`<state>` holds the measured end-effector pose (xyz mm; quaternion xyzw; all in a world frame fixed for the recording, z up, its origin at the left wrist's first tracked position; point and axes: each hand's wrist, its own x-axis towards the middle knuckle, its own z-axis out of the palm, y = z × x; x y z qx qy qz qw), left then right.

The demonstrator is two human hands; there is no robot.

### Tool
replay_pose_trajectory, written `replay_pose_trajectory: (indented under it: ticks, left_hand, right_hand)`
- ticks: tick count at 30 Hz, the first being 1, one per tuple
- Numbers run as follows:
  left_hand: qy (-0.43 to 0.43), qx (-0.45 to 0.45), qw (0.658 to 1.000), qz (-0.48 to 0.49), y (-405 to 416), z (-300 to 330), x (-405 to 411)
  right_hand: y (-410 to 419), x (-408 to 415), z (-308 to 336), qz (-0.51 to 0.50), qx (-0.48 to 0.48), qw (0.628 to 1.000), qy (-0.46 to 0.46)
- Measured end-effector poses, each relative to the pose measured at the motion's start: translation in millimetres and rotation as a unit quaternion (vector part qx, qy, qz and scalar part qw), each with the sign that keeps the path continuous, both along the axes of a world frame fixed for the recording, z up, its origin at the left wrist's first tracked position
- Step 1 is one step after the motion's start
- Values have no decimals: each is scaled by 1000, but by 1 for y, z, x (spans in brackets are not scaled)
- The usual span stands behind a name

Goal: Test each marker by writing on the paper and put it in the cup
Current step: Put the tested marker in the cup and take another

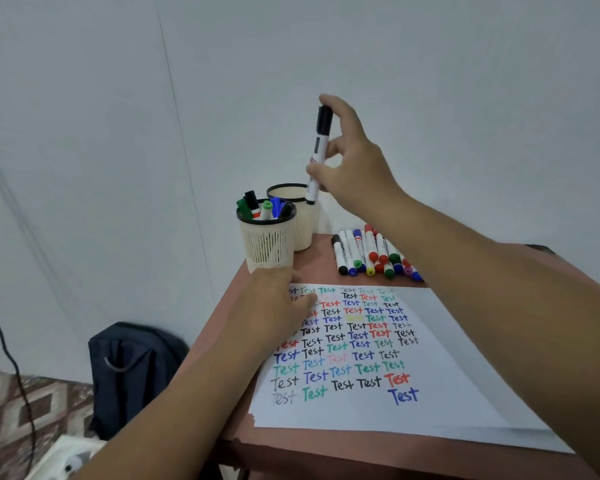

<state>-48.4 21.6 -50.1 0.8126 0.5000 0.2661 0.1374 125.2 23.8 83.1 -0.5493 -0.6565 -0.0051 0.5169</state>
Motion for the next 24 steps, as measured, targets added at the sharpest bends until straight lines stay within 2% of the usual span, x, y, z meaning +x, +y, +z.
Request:
replay_pose_trajectory:
  ticks: [2, 5, 11, 17, 20, 24]
  left_hand:
    - [8, -8, 1000, 3, 2, -1, 0]
    - [9, -12, 1000, 4, 4, -3, 0]
    - [4, -10, 1000, 1, 7, -4, 0]
    - [7, -18, 1000, 4, 8, -5, 2]
    - [17, -8, 1000, 4, 9, -6, 2]
    - [17, -8, 1000, 3, 10, -7, 2]
  right_hand:
    - [16, -13, 1, 27, 15, 997, 65]
    - [35, -27, -5, 42, 12, 994, 96]
    - [48, -30, -24, 33, -74, 995, 54]
    - [50, -24, -32, 39, -99, 993, 53]
    - [52, -25, -35, 30, -126, 991, 19]
    - [49, -22, -35, 50, -150, 986, 52]
